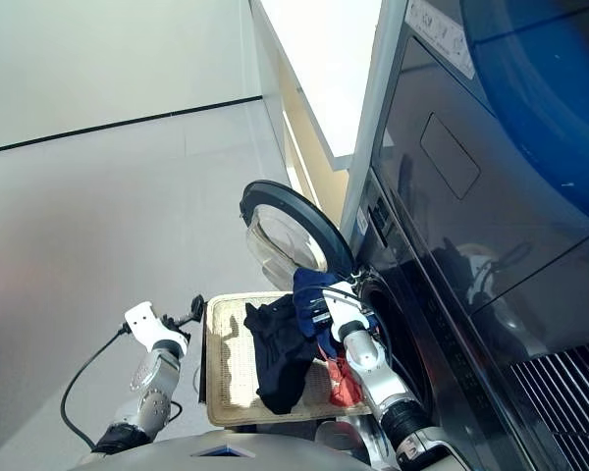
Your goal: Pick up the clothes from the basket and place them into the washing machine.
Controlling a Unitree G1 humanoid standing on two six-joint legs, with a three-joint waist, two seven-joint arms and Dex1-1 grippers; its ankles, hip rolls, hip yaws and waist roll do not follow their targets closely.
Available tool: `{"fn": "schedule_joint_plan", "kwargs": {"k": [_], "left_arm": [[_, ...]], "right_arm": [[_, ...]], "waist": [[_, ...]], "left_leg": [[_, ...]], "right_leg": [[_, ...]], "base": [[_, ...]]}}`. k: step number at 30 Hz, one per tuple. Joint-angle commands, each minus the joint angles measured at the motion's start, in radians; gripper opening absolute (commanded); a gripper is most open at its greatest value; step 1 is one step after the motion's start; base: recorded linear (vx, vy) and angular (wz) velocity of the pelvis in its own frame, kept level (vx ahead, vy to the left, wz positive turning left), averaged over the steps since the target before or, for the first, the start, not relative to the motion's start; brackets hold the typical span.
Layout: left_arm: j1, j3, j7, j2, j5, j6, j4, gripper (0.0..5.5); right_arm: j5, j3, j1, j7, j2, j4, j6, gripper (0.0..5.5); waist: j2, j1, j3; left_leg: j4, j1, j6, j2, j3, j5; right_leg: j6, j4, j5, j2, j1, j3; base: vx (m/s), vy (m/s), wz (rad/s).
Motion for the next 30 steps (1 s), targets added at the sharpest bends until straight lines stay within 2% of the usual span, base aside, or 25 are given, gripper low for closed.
{"fn": "schedule_joint_plan", "kwargs": {"k": [1,5,8,11,13,18,22,26,27,28,30], "left_arm": [[-0.138,-0.028,0.013,0.034,0.068,-0.065,0.014,5.5],[-0.2,-0.061,0.043,0.032,0.077,-0.084,0.05,5.5],[-0.236,-0.084,0.078,0.03,0.099,-0.094,0.067,5.5],[-0.257,-0.095,0.107,0.033,0.108,-0.105,0.06,5.5],[-0.27,-0.106,0.123,0.036,0.107,-0.118,0.056,5.5],[-0.29,-0.114,0.145,0.045,0.112,-0.123,0.045,5.5],[-0.298,-0.133,0.157,0.054,0.107,-0.119,0.023,5.5],[-0.314,-0.144,0.149,0.062,0.104,-0.117,0.014,5.5],[-0.318,-0.144,0.145,0.062,0.095,-0.118,0.015,5.5],[-0.325,-0.141,0.146,0.062,0.086,-0.117,0.018,5.5],[-0.342,-0.132,0.148,0.066,0.068,-0.119,0.024,5.5]], "right_arm": [[0.043,-0.044,-0.14,-0.078,0.069,-0.01,-0.083,0.0],[0.11,-0.092,-0.219,-0.164,0.091,0.043,-0.109,0.0],[0.158,-0.127,-0.265,-0.22,0.109,0.086,-0.126,0.0],[0.219,-0.178,-0.31,-0.284,0.125,0.096,-0.157,0.0],[0.29,-0.23,-0.366,-0.333,0.138,0.141,-0.184,0.0],[0.395,-0.309,-0.494,-0.396,0.12,0.203,-0.223,0.0],[0.516,-0.402,-0.597,-0.439,0.095,0.287,-0.265,0.0],[0.565,-0.439,-0.658,-0.441,0.043,0.367,-0.27,0.0],[0.576,-0.44,-0.67,-0.447,0.035,0.381,-0.272,0.0],[0.582,-0.443,-0.68,-0.456,0.029,0.391,-0.276,0.0],[0.594,-0.458,-0.694,-0.466,0.005,0.419,-0.277,0.0]], "waist": [[-0.072,-0.009,0.123],[-0.072,-0.013,0.174],[-0.067,-0.018,0.188],[-0.057,-0.024,0.206],[-0.046,-0.021,0.217],[-0.02,-0.013,0.233],[0.003,-0.01,0.243],[0.019,-0.011,0.245],[0.019,-0.011,0.243],[0.024,-0.008,0.238],[0.025,-0.009,0.235]], "left_leg": [[0.094,-0.019,0.021,-0.075,0.029,-0.1],[0.171,-0.125,0.024,-0.075,0.027,-0.113],[0.194,-0.185,0.023,-0.075,0.027,-0.115],[0.235,-0.253,0.022,-0.081,0.028,-0.125],[0.269,-0.309,0.024,-0.085,0.03,-0.135],[0.333,-0.44,0.029,-0.086,0.036,-0.151],[0.396,-0.54,0.036,-0.087,0.036,-0.174],[0.472,-0.649,0.044,-0.088,0.038,-0.2],[0.487,-0.671,0.047,-0.086,0.04,-0.206],[0.502,-0.68,0.044,-0.083,0.033,-0.237],[0.532,-0.724,0.049,-0.08,0.033,-0.248]], "right_leg": [[0.1,0.08,-0.072,-0.049,-0.055,0.036],[0.093,0.136,-0.071,-0.058,-0.152,0.044],[0.092,0.17,-0.074,-0.064,-0.218,0.045],[0.089,0.207,-0.078,-0.072,-0.288,0.048],[0.087,0.244,-0.084,-0.075,-0.351,0.053],[0.084,0.303,-0.091,-0.082,-0.483,0.065],[0.079,0.37,-0.111,-0.081,-0.589,0.077],[0.073,0.447,-0.129,-0.081,-0.7,0.091],[0.072,0.455,-0.132,-0.078,-0.72,0.097],[0.077,0.476,-0.16,-0.07,-0.735,0.106],[0.073,0.497,-0.165,-0.065,-0.782,0.116]], "base": [[-0.122,0.03,-0.025],[-0.104,0.027,-0.027],[-0.089,0.02,-0.071],[-0.075,0.024,0.04],[-0.082,0.029,0.091],[-0.074,0.018,0.091],[-0.013,0.005,0.004],[0.0,0.0,0.0],[0.093,-0.019,-0.009],[0.097,-0.031,0.002],[0.046,-0.02,0.013]]}}
